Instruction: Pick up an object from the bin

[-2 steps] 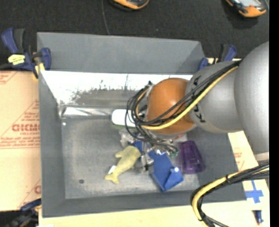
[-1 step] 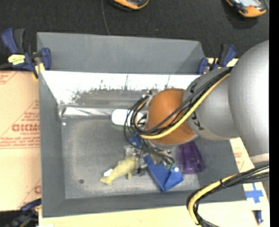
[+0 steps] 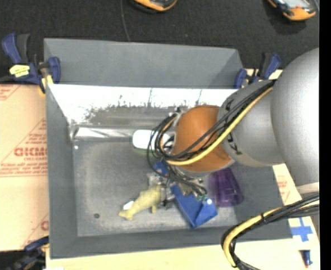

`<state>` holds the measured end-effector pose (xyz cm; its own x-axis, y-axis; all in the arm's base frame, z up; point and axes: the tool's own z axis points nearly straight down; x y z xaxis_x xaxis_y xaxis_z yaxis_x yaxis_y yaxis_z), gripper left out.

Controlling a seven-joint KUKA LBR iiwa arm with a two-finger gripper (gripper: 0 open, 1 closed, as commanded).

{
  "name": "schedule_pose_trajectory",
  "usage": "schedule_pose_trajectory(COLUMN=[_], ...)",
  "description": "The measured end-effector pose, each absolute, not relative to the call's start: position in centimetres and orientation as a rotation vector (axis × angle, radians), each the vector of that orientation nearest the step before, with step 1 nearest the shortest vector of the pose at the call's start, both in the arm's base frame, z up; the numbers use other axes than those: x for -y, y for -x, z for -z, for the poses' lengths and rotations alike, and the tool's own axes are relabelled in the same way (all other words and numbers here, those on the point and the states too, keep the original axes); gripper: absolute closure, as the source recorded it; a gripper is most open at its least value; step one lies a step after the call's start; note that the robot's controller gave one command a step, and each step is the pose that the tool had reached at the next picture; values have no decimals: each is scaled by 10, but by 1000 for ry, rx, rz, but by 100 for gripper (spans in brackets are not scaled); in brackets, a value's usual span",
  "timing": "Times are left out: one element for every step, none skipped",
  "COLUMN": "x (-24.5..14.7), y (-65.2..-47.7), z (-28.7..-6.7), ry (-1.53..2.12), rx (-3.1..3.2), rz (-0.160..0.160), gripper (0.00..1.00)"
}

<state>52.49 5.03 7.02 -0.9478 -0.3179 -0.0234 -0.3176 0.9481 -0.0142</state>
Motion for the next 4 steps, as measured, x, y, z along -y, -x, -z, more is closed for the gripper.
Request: schedule_pose_trajectory(x=[-48,-65,-64,-45], y=[-522,-552,-574,-593], z=[-144,-129,-103,-97], ry=[565,648,651,285], rx=[-3070,-3040,-3052,-3102], rz=[18,21,16,13], gripper=[100,100,100,100])
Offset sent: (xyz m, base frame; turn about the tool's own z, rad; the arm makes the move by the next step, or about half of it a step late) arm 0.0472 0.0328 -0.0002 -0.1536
